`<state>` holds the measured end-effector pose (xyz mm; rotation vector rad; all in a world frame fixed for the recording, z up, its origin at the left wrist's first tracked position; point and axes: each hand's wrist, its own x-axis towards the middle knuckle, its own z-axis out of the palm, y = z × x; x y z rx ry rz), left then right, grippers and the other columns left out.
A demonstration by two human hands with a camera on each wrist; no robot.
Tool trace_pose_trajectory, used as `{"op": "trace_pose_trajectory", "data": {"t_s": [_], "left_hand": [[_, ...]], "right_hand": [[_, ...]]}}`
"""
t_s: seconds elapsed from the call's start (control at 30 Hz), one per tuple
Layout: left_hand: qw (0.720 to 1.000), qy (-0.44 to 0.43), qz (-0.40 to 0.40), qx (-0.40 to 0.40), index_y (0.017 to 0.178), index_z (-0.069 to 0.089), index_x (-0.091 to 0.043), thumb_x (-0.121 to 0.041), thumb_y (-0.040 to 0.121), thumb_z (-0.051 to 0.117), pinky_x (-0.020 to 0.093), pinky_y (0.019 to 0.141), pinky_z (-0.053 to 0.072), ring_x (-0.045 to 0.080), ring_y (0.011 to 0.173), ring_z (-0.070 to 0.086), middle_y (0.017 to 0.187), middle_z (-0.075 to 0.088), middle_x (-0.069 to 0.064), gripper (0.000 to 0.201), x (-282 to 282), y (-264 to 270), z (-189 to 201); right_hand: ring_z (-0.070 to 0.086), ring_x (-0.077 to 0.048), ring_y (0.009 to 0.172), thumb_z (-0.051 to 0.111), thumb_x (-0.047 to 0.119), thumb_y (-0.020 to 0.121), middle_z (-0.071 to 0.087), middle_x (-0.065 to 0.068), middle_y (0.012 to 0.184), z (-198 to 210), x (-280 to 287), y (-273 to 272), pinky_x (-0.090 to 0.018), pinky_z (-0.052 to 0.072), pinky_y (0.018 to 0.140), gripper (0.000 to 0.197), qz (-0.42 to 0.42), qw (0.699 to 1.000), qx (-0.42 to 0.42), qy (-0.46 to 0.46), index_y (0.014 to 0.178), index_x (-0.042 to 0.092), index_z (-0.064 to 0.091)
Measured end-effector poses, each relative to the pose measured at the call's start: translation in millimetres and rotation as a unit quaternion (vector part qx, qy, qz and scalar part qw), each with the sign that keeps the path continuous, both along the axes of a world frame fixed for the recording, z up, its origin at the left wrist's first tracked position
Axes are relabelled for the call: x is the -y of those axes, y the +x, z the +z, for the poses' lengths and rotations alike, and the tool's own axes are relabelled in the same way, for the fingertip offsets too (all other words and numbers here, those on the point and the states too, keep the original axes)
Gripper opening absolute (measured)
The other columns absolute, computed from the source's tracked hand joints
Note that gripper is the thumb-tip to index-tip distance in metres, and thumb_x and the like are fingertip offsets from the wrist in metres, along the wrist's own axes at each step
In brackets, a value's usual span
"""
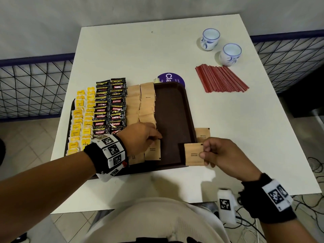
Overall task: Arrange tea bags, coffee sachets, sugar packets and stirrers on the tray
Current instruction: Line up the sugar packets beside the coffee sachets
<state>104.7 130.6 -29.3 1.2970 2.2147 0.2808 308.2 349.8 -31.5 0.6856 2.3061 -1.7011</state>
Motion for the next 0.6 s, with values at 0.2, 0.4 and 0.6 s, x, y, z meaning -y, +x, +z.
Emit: {"op": "trace_pose_trajectory", "data": {"t_s": [0.2,0.4,0.6], "left_hand": [[0.994,0.099,0.028,0.03,0.11,0.072,-0.026,-0.012,0.089,0.061,0.024,0.082,0.048,0.008,0.09,0.061,0.101,0.065,-0.013,0.028,-9,4,4],[0.967,0.114,0.097,0.207,0.105,0.072,-0.027,-0.015,0.087,0.07,0.023,0.081,0.052,0.002,0.082,0.068,0.085,0.074,-0.011,0.022,-29,8,13],[0.958,0.101,0.089,0.253,0.101,0.072,-0.021,-0.009,0.083,0.076,0.025,0.073,0.055,0.009,0.069,0.07,0.08,0.075,-0.001,0.022,-31,9,21]], "right_hand": [[0.059,-0.011,0.05,0.065,-0.005,0.09,0.06,0.003,0.057,-1,17,-23,-0.035,0.048,0.057,0.026,0.014,0.999,-0.005,-0.039,0.075,0.016,0.059],[0.063,-0.018,0.057,0.066,-0.002,0.09,0.06,0.001,0.063,-1,22,-36,-0.035,0.05,0.055,0.022,0.028,0.999,-0.028,-0.028,0.079,0.015,0.059],[0.061,-0.011,0.066,0.073,0.006,0.086,0.063,-0.002,0.073,0,26,-46,-0.029,0.051,0.067,0.014,0.042,0.996,-0.075,-0.002,0.081,0.016,0.065]]}}
